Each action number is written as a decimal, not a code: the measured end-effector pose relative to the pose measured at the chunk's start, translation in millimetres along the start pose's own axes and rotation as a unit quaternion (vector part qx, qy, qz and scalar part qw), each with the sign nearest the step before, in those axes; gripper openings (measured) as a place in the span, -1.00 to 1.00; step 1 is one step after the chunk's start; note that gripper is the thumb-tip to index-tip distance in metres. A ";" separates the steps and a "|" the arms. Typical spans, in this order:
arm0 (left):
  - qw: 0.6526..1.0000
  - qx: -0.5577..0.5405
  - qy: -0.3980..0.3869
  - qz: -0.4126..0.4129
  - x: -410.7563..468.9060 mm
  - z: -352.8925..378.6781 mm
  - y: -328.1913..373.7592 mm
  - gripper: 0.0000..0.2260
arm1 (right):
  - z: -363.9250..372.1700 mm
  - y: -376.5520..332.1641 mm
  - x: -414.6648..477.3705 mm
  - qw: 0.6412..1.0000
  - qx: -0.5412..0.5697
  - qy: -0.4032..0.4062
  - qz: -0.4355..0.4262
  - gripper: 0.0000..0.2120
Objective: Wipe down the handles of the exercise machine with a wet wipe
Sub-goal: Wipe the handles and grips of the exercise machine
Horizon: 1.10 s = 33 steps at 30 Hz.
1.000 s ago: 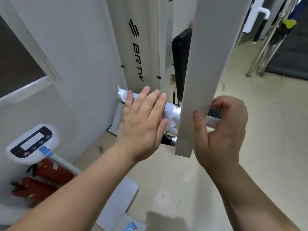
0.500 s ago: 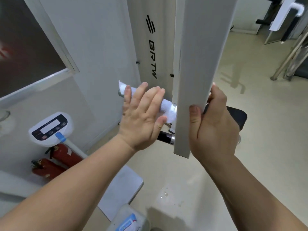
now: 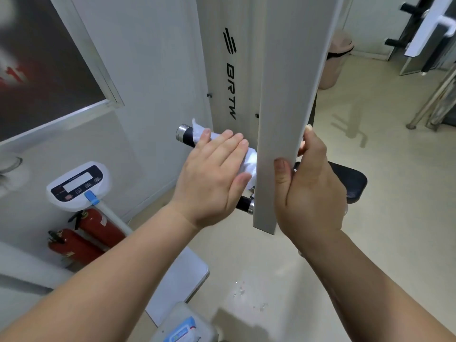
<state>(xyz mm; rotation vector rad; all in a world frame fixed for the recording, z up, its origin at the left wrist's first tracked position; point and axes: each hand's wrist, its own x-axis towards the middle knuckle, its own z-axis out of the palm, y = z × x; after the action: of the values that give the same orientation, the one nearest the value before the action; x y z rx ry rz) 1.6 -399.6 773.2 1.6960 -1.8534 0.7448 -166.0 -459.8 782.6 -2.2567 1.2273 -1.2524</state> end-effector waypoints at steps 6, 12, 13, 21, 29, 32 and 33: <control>0.997 0.008 0.018 -0.079 41.9 2.5 -6.7 -0.69 | -0.3 -0.8 -3.7 1.000 -0.014 -0.004 0.008 -0.36; 0.995 0.089 -0.027 -0.024 1.1 7.7 -43.4 -0.60 | -0.1 1.9 1.3 1.000 -0.019 -0.009 0.006 -0.33; 0.994 0.101 -0.028 -0.019 -2.5 6.6 -51.7 -0.58 | 0.7 1.4 1.3 1.000 -0.020 -0.005 0.006 -0.33; 0.999 0.031 -0.035 0.000 18.0 13.8 5.4 -0.59 | 3.0 2.0 0.4 1.000 -0.023 0.007 0.011 -0.29; 0.996 0.091 -0.014 0.000 3.6 7.4 -76.2 -0.60 | 6.2 1.3 0.8 0.999 -0.028 0.012 0.014 -0.32; 0.998 0.062 0.020 -0.024 14.1 13.8 -39.0 -0.63 | 7.8 2.6 2.7 0.999 -0.032 0.016 0.018 -0.31; 0.999 0.045 0.019 -0.011 17.2 18.1 -21.6 -0.65 | 7.7 2.9 3.4 0.999 -0.032 0.015 0.020 -0.31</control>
<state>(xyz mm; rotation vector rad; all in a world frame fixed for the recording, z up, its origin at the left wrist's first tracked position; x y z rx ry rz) 21.5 -426.0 773.4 1.7433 -1.7971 0.8562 -160.5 -465.3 778.2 -2.2539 1.3335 -1.2546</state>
